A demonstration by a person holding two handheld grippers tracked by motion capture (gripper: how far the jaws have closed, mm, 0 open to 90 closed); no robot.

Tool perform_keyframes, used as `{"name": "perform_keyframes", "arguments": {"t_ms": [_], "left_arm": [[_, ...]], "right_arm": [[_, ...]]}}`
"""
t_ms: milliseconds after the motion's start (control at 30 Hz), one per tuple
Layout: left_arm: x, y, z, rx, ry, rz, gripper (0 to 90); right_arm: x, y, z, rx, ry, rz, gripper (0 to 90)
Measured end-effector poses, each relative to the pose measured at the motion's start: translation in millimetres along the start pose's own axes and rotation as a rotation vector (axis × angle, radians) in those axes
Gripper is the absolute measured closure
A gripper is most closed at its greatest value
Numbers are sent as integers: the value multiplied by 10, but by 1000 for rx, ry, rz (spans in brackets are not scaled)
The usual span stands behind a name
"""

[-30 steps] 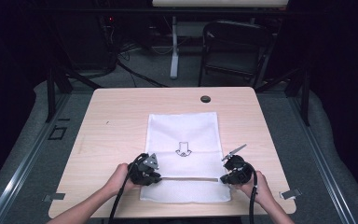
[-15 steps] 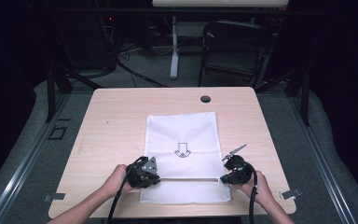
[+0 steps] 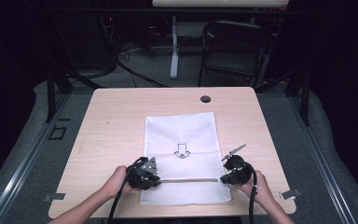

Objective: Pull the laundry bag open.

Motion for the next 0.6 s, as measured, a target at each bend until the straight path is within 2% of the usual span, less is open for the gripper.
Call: {"name": "perform_keyframes", "arguments": {"t_ms": [33,67,133,233,400,500,600], "left_arm": [[3,-7,14,-13,11,6,739],[5,-14,23,-3,1,1,730],[32,-16,22,11,-9,20,758],[52,-41,52,11,-31,7,812],[20,-23,23,-8,-3,17,826],[12,2,29,-23,-13,26,829],[4,31,31,-29,-15,30,830]], "right_arm": [[-3,6,5,-2,10,-8,900],[-4,8,3,4,7,-10,900],[1,-1,2,-1,2,0,900],[-4,8,3,4,7,-9,900],[-3,0,1,10,-3,7,900],[-5,8,4,5,7,-10,900],[-5,6,11,0,9,-3,900]]}}
Point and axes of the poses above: each handheld gripper's, and its own axes: y roughly backward along the jaws, x roughly out of its top, z roughly to its right, the point moved 8 cm from there along -y, roughly forward along the jaws, and after that the axes turned 10 degrees about x, right-handed, at the moved point
